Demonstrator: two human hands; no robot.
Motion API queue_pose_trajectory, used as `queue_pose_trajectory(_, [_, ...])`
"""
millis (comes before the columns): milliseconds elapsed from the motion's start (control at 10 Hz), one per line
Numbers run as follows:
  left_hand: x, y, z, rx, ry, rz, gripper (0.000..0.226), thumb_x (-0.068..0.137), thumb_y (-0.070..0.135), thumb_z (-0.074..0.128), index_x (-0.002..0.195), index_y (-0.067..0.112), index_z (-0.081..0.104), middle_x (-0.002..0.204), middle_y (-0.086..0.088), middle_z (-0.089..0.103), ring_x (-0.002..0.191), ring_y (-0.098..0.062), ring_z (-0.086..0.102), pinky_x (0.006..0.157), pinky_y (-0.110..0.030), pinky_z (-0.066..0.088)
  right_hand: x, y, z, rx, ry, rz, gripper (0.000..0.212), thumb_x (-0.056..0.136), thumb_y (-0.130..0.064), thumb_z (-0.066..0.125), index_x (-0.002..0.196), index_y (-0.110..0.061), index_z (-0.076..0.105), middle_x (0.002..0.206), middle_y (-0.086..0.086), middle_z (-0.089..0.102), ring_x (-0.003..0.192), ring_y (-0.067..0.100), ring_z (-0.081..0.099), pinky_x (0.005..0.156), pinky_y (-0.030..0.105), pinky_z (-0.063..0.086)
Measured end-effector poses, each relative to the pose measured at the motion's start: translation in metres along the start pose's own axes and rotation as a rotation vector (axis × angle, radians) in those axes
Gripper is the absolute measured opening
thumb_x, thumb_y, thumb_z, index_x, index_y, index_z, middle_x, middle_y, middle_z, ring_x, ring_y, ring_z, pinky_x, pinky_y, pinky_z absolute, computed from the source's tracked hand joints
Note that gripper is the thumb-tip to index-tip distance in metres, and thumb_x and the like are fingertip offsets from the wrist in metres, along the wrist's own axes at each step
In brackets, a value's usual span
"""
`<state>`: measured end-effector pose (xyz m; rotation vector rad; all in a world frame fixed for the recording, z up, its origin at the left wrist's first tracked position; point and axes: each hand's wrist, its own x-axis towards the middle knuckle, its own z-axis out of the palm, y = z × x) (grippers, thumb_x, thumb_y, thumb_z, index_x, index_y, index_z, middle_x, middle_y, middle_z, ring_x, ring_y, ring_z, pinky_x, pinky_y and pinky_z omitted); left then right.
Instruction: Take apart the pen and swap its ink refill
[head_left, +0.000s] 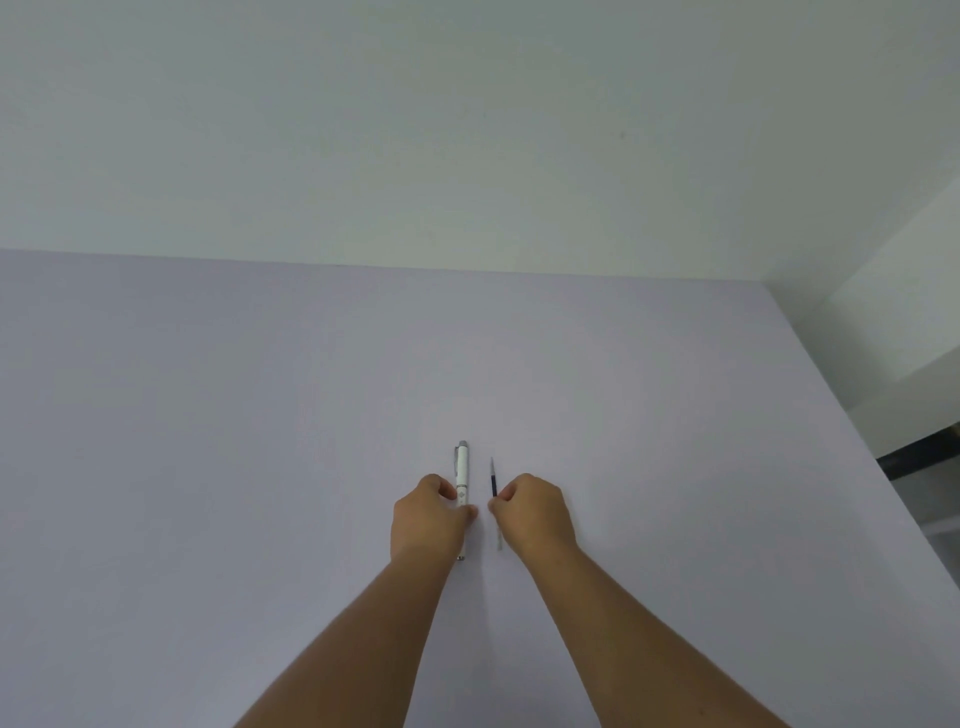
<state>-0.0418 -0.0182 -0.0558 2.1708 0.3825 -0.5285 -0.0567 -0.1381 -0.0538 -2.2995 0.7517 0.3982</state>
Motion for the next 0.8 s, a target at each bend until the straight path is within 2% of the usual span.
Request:
queue_pose_trajectory(300, [0.0013,-0.0029,0.0004,-0.013,-0.005,-0.011,0.022,0.077,0.028,0.071,0.089,0.021,0.054,0.073,0.006,0.054,0.060,-0.010,0.054,0.048,-0.023,0.041,-0.0001,-0.0014,-0.0002,0.009,0.003,-0.013,0.016,0.084,-0.029,0.061,0.082,-0.015,0.068,0.085,0.005,0.073,0.075,0.021,0.064,0.067,0.029,0.051])
queue_pose_trajectory(500, [0.0011,-0.0043,-0.0002,-0.021,-0.010,-0.005,0.025,0.077,0.028,0.073,0.090,0.018,0.055,0.072,0.006,0.053,0.060,-0.010,0.052,0.048,-0.023,0.038,-0.0001,0.0008,-0.0003,0.022,0.004,-0.012,0.018,0.084,-0.032,0.060,0.084,-0.015,0.067,0.091,0.005,0.072,0.086,0.023,0.067,0.075,0.032,0.053])
queue_pose_trajectory(700, [-0.0017,-0.0034,-0.0045,-0.015,-0.041,0.000,0.030,0.077,0.029,0.072,0.099,0.018,0.055,0.073,0.007,0.050,0.068,-0.016,0.055,0.051,-0.024,0.041,-0.0016,0.0032,0.0000,0.032,-0.012,-0.025,0.019,0.086,-0.034,0.058,0.081,-0.017,0.066,0.090,0.004,0.072,0.084,0.022,0.066,0.070,0.028,0.049])
queue_pose_trajectory(800, [-0.0052,-0.0012,-0.0079,0.007,-0.024,-0.006,0.039,0.079,0.037,0.070,0.107,0.017,0.053,0.084,0.002,0.055,0.075,-0.019,0.056,0.056,-0.026,0.041,-0.0033,0.0040,-0.0027,0.067,0.017,-0.011,0.024,0.090,-0.038,0.051,0.081,-0.017,0.060,0.083,0.003,0.065,0.078,0.021,0.060,0.067,0.029,0.045])
